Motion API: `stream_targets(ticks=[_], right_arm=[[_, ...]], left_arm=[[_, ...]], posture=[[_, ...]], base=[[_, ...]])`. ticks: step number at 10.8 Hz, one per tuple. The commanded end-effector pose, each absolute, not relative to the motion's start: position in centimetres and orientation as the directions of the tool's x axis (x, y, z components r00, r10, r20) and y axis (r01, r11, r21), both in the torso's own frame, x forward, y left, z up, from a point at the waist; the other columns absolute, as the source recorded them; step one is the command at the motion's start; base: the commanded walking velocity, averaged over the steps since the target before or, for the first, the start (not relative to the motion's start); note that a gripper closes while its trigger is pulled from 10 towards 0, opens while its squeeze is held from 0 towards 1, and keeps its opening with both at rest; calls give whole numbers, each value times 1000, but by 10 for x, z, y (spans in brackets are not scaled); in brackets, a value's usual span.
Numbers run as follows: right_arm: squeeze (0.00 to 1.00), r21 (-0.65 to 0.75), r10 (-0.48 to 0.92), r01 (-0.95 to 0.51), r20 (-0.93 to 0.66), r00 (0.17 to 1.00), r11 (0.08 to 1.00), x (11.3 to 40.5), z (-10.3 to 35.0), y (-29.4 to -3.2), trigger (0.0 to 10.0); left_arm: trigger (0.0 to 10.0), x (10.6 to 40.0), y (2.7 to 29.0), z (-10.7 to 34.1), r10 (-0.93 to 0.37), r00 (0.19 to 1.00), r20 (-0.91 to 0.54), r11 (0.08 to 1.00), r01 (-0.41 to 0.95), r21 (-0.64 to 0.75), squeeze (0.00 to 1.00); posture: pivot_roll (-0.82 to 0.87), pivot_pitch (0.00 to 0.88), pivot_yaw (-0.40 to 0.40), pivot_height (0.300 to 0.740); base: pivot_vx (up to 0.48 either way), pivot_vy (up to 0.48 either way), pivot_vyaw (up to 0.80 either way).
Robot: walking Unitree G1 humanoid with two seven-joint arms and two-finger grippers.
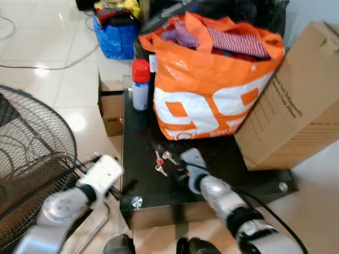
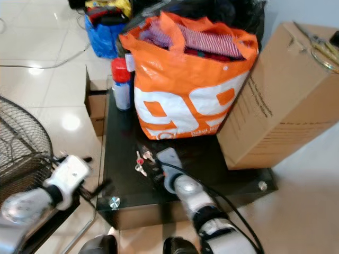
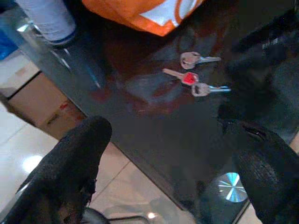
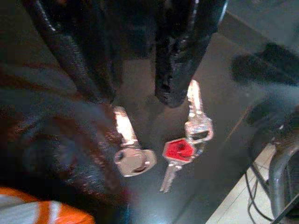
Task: Hang keys on a hook
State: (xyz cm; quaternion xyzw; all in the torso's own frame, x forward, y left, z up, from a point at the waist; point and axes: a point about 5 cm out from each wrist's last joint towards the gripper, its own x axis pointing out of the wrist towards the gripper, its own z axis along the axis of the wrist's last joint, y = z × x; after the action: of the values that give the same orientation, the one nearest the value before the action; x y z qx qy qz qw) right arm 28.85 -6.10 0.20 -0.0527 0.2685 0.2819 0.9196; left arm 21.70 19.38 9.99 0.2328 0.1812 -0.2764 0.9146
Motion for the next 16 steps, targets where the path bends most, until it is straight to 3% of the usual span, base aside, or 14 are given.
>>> stream_targets(ticks=[1,6,12,16], right_arm=[[1000,52,470,-526,-530,706,849,288,0,-60,10000],[1000,97,488,-492,-391,780,865,306,27,-38,10000],[1000,95,503,-534,-505,701,840,298,16,-30,10000],[1000,89,501,-536,-510,700,840,301,17,-35,10000]], left_arm=[[10000,214,196,104,-421,783,-459,736,590,331,0],[10000,206,199,109,-436,757,-487,716,619,322,0],[10000,199,196,109,-464,718,-519,698,657,284,0],[10000,202,192,109,-474,711,-519,696,664,274,0]], posture=[[102,194,-82,740],[130,224,-67,740],[142,242,-72,740],[133,231,-76,740]], base=[[0,0,0],[0,0,0],[0,0,0],[0,0,0]])
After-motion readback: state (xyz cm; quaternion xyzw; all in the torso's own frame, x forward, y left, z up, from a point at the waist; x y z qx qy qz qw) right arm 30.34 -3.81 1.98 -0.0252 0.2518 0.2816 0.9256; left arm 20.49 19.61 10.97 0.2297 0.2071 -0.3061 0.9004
